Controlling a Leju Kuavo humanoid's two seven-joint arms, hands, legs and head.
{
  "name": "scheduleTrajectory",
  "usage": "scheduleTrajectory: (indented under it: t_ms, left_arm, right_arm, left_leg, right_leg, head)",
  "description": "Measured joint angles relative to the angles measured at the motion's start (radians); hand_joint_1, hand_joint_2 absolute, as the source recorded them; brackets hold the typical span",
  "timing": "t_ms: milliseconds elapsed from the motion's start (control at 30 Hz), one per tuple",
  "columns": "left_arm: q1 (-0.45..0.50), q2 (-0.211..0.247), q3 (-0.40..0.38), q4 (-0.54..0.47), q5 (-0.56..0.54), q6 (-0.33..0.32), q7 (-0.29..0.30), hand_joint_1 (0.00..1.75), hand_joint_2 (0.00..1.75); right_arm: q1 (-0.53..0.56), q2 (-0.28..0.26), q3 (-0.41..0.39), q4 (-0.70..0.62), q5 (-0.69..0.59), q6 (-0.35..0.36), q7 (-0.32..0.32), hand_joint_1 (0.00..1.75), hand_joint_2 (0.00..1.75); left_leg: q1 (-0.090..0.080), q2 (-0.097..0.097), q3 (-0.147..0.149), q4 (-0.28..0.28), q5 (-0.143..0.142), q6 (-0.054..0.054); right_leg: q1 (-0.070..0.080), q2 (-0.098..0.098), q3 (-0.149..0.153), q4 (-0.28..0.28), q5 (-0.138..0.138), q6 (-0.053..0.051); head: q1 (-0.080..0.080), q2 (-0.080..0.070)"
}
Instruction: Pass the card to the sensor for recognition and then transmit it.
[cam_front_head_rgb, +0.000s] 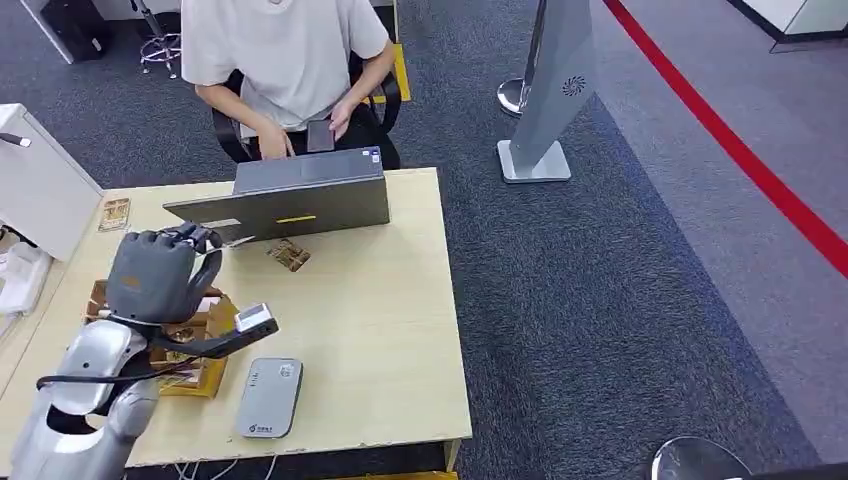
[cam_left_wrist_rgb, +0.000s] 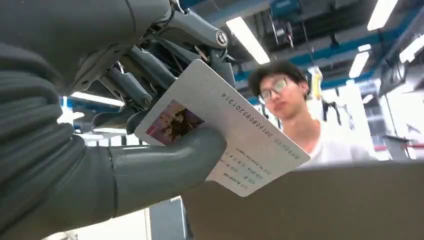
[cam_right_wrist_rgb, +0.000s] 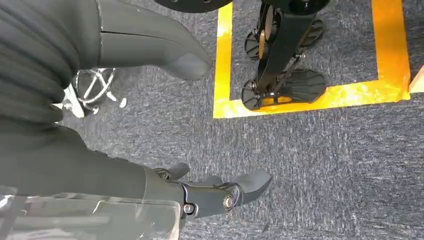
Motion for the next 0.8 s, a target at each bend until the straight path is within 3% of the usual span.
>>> scheduleTrajectory:
  t_ms: [133,800]
  left_arm:
    - [0.02,0.004,-0.019,0.0,0.012,-0.041,0.011,1.75,1.75]
    - [0.206,0.045,-0.093,-0.009,0.048,-0.059,0.008,1.75,1.75]
  right_arm:
    - [0.003,0.002,-0.008,-0.003,0.0,0.002,0.005,0.0,1.75]
    - [0.01,0.006,-0.035,-0.013,0.019,0.008,0.011,0.0,1.75]
  left_leg:
    - [0.0,0.0,0.0,0.0,0.0,0.0]
    - [0.0,0.0,-0.001,0.0,0.0,0.0]
  right_leg:
    - [0.0,0.0,0.0,0.0,0.0,0.0]
    - [0.0,0.0,0.0,0.0,0.0,0.0]
  head:
    - [0.0,0.0]
    - [0.0,0.0]
